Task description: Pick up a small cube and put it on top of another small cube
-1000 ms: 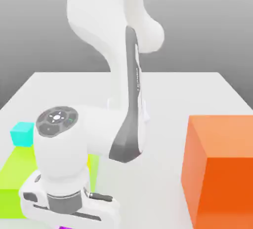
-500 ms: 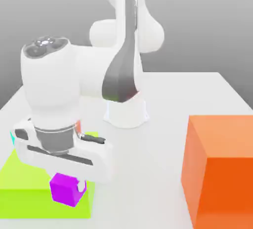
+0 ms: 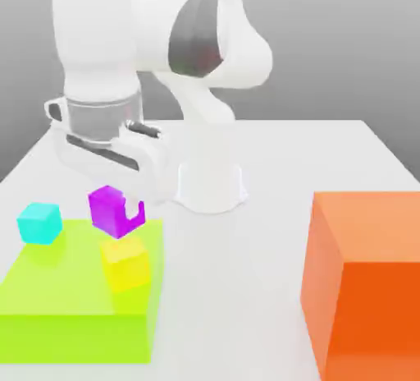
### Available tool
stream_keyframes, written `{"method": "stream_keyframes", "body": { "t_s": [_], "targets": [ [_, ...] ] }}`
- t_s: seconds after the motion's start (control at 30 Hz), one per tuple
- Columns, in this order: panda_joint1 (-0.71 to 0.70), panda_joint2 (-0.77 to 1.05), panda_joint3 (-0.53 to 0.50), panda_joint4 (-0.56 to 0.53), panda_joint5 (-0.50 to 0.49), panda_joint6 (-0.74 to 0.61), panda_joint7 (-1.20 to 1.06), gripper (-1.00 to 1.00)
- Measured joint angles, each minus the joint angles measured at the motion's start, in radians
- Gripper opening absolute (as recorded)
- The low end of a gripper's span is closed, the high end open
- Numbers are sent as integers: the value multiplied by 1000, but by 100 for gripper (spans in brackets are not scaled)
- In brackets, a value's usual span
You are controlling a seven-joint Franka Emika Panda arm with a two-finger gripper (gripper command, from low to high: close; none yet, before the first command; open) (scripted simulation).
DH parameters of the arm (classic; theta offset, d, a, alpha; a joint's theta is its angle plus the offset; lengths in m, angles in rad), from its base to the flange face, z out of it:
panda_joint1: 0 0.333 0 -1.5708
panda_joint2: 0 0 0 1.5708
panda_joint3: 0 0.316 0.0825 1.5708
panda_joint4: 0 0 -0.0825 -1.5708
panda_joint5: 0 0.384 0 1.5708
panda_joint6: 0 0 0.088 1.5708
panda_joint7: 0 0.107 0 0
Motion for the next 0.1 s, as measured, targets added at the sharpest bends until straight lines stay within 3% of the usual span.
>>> {"method": "stream_keyframes", "body": {
  "t_s": [0.1],
  "targets": [
    [0, 0, 0, 0, 0, 0, 0, 100]
  ]
}}
